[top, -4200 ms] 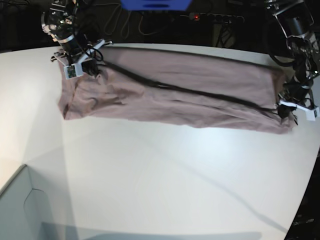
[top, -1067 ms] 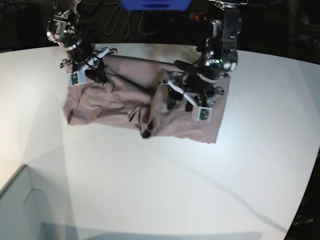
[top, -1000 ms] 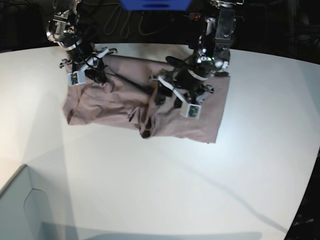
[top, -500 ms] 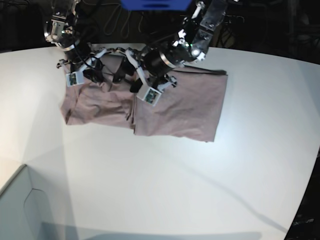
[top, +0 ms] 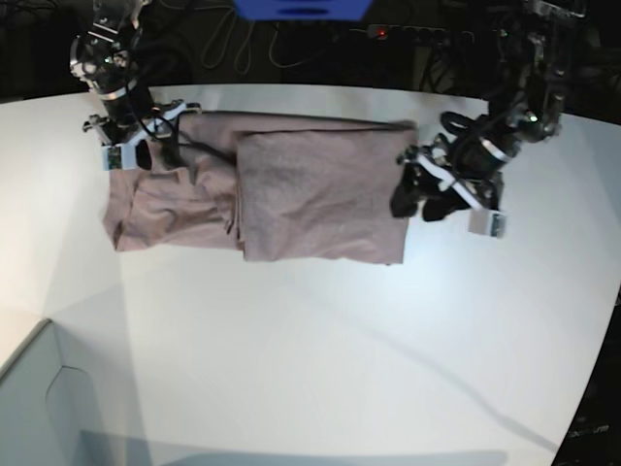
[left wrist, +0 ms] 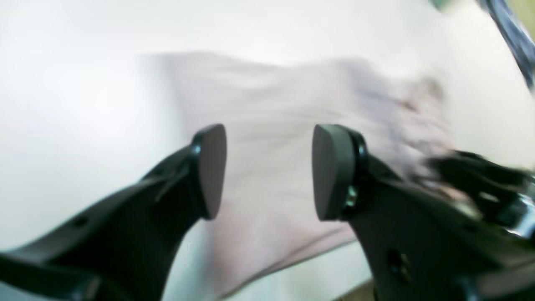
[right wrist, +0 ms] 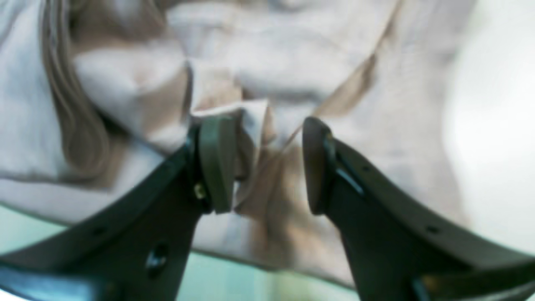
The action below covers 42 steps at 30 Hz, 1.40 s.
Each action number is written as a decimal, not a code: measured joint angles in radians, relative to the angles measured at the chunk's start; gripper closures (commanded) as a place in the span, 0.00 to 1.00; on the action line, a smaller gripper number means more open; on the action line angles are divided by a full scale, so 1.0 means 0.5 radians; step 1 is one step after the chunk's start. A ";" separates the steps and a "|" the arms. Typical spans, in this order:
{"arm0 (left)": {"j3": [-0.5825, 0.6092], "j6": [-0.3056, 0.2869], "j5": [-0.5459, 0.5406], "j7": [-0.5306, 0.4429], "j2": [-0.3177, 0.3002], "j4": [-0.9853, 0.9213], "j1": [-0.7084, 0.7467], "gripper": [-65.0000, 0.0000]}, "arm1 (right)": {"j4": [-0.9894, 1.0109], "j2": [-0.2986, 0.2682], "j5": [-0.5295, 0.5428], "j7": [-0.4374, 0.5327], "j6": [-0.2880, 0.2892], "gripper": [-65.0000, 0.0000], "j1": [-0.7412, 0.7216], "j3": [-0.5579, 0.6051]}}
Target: Layout the t-shirt on the table in an organized manner, then fold the t-shirt properly
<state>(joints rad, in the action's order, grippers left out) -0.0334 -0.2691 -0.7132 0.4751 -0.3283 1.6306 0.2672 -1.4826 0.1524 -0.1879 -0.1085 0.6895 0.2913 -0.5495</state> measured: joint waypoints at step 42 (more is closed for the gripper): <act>-0.490 -0.008 -0.031 0.008 0.024 -0.375 -0.031 0.51 | 0.295 -0.111 0.021 -0.530 -0.010 0.95 -0.426 -0.037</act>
<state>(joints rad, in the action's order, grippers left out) -0.2783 -0.2729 -0.7284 0.4789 -0.3164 1.4429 0.2520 -1.3350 0.0967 -0.1776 -0.3737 0.6846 0.0784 -0.5678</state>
